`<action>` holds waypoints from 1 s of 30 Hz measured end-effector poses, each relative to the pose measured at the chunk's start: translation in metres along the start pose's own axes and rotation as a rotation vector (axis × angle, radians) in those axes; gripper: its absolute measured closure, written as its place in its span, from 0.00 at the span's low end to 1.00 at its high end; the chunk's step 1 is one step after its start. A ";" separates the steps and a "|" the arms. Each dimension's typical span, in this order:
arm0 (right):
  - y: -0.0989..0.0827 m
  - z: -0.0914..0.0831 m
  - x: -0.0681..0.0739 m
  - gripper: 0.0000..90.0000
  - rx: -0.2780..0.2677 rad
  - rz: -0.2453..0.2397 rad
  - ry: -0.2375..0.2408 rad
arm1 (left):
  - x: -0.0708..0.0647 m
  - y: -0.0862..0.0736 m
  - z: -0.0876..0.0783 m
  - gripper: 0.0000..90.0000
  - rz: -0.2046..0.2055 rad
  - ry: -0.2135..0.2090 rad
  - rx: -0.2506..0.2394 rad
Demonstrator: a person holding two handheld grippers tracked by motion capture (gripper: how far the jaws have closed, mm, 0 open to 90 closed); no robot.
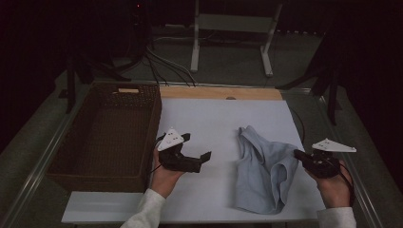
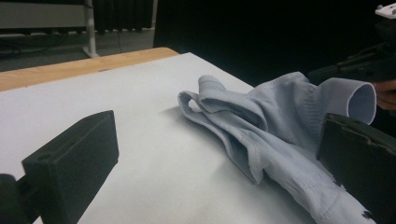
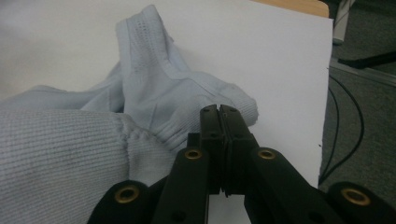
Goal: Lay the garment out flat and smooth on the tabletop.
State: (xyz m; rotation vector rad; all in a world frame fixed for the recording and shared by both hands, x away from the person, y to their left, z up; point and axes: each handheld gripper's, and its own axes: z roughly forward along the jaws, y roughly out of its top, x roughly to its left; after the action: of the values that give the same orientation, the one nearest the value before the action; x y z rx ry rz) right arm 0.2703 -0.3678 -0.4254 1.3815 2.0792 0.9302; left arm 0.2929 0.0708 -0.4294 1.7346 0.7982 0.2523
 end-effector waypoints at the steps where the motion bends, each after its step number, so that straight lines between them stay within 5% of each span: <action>1: 0.000 0.000 -0.001 0.99 0.001 0.001 0.000 | 0.000 0.000 0.000 0.00 0.002 0.000 0.001; 21: -0.010 -0.008 -0.017 0.97 0.001 0.047 -0.045 | 0.000 -0.002 0.001 0.00 0.001 0.000 0.005; 24: -0.008 -0.010 -0.016 0.91 -0.012 0.042 -0.036 | 0.000 -0.002 0.002 0.00 0.001 -0.001 0.005; 30: -0.004 -0.013 -0.011 0.63 -0.042 0.034 -0.035 | 0.000 -0.002 0.001 0.00 0.001 0.001 0.004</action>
State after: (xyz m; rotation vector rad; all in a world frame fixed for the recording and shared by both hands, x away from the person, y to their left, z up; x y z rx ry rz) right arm 0.2628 -0.3822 -0.4195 1.4056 2.0055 0.9511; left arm 0.2931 0.0701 -0.4317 1.7387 0.7987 0.2522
